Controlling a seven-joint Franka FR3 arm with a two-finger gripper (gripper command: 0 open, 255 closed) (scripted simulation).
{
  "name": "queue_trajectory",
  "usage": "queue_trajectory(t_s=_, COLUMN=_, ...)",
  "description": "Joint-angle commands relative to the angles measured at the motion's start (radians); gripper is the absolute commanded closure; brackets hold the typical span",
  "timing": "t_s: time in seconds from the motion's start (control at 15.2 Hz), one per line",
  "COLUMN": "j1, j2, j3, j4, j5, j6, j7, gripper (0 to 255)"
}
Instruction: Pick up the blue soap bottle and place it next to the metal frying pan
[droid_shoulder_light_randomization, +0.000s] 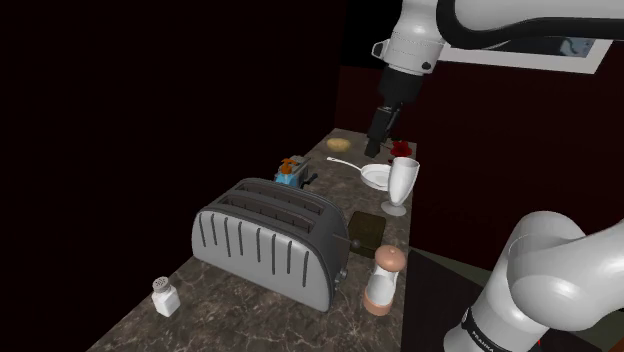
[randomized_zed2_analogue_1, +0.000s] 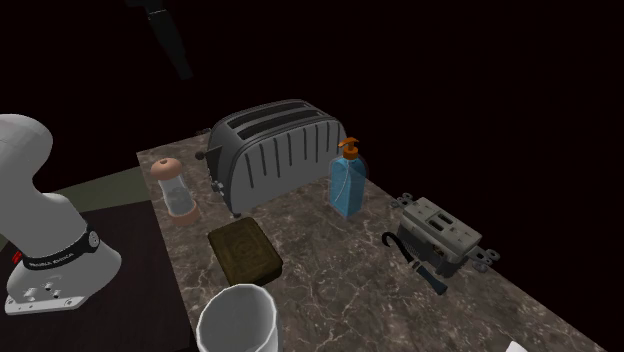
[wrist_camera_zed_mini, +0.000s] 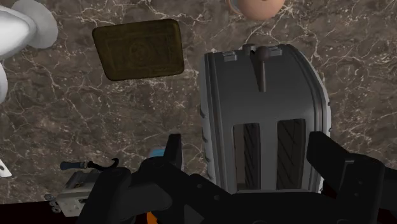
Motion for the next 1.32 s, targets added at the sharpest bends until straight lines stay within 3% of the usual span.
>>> queue_trajectory(t_s=0.0, j1=0.000, j2=0.000, j3=0.000, j4=0.000, j5=0.000, j6=0.000, j7=0.000, gripper=0)
queue_trajectory(t_s=0.66, j1=-0.041, j2=0.380, j3=0.000, j4=0.144, j5=-0.034, j6=0.206, j7=0.010, gripper=0)
queue_trajectory(t_s=1.25, j1=-0.067, j2=0.735, j3=-0.004, j4=0.381, j5=-0.074, j6=0.296, j7=0.032, gripper=0)
